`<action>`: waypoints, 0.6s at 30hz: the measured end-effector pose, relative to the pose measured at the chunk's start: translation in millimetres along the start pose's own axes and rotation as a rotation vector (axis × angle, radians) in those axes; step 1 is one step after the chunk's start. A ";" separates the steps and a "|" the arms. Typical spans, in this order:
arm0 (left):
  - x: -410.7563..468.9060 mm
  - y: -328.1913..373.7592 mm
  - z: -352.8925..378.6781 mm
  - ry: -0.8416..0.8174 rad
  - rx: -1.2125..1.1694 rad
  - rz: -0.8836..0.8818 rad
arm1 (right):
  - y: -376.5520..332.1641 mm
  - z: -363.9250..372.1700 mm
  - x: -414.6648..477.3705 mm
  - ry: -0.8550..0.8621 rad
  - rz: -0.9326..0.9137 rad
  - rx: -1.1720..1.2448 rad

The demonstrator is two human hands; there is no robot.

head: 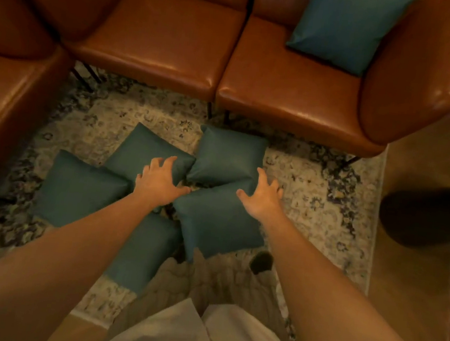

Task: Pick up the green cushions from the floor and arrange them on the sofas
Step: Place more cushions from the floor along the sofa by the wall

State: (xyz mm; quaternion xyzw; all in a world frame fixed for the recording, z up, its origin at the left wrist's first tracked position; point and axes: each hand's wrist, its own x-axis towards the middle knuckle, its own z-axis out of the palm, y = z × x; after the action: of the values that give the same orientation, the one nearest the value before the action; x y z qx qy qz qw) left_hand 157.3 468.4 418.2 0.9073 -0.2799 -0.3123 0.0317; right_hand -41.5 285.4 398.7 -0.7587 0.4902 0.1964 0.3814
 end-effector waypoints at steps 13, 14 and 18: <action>75.0 -9.8 101.6 -0.055 -0.030 -0.052 | 77.5 63.6 77.9 0.035 0.090 0.069; 83.0 -12.8 114.8 -0.058 -0.042 -0.060 | 84.5 72.8 90.3 0.029 0.094 0.074; 123.4 -26.1 171.2 -0.077 -0.086 -0.092 | 114.0 111.8 146.8 -0.013 0.122 0.076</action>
State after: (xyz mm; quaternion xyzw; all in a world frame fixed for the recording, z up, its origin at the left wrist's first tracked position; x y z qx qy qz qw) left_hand 150.0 445.4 206.9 0.9043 -0.2252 -0.3598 0.0453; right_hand -70.0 258.5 185.4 -0.7112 0.5402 0.2054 0.4003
